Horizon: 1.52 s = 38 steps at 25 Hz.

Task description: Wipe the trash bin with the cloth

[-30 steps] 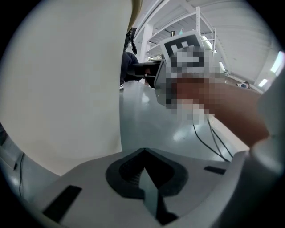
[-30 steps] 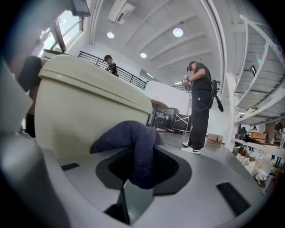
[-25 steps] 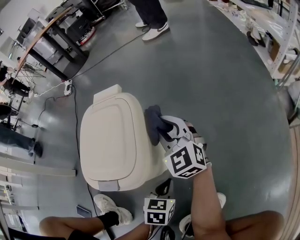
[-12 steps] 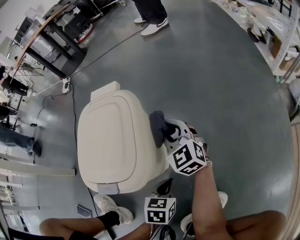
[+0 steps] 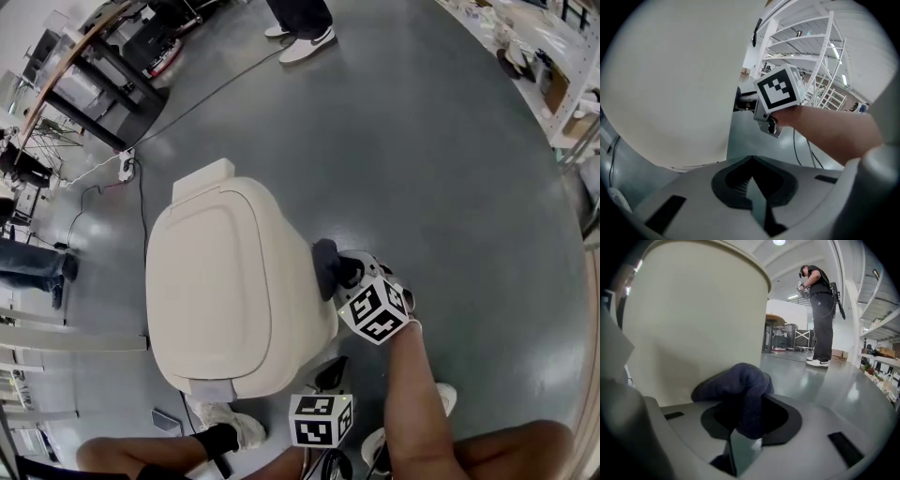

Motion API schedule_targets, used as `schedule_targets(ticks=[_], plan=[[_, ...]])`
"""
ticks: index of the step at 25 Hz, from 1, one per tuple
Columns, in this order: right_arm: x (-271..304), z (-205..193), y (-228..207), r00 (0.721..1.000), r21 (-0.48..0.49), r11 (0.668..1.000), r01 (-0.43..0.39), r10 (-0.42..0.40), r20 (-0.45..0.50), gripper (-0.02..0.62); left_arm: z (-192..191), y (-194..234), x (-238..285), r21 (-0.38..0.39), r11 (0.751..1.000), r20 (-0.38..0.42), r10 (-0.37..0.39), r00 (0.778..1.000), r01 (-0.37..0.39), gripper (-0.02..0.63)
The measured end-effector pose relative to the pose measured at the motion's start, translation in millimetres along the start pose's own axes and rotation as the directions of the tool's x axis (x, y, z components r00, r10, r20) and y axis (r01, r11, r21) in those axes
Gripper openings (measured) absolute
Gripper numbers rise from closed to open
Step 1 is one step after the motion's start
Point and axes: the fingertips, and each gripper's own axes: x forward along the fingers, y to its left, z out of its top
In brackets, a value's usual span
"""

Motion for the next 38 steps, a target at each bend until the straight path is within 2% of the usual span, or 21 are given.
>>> schedule_targets(ticks=[6, 12, 21, 26, 31, 34, 38], plan=[[22.3, -33.4, 6.1, 0.998, 0.097, 0.995, -0.013, 0.018, -0.054, 0.104, -5.8, 6.0, 7.4, 0.015, 1.000, -0.013, 0.009, 1.000, -0.009, 0.000], [39.5, -64.8, 13.7, 0.982, 0.137, 0.990, -0.025, 0.051, -0.184, 0.104, -4.8, 15.0, 11.6, 0.038, 0.999, -0.029, 0.021, 0.999, -0.020, 0.000], [44.5, -78.5, 11.9, 0.971, 0.171, 0.985, -0.040, 0.078, -0.227, 0.104, 5.6, 7.1, 16.1, 0.108, 0.994, -0.006, 0.025, 1.000, -0.025, 0.000], [34.4, -74.7, 2.7, 0.968, 0.154, 0.987, 0.040, 0.000, -0.251, 0.104, 3.7, 4.1, 13.2, 0.112, 0.993, -0.012, 0.022, 1.000, -0.021, 0.000], [-8.2, -62.8, -19.3, 0.972, 0.180, 0.973, 0.141, -0.101, -0.213, 0.104, 14.6, -18.5, 3.4, 0.135, 0.991, -0.008, 0.002, 1.000, -0.001, 0.000], [-46.1, -40.6, -44.9, 0.972, 0.179, 0.965, 0.192, -0.162, -0.168, 0.104, 34.1, -37.8, -2.9, 0.149, 0.989, 0.023, -0.014, 1.000, 0.010, 0.000], [-98.9, 6.7, -66.0, 0.964, 0.103, 0.962, 0.252, -0.240, -0.119, 0.104, 61.6, -56.1, -28.9, 0.169, 0.985, 0.080, -0.032, 0.996, 0.019, 0.000]])
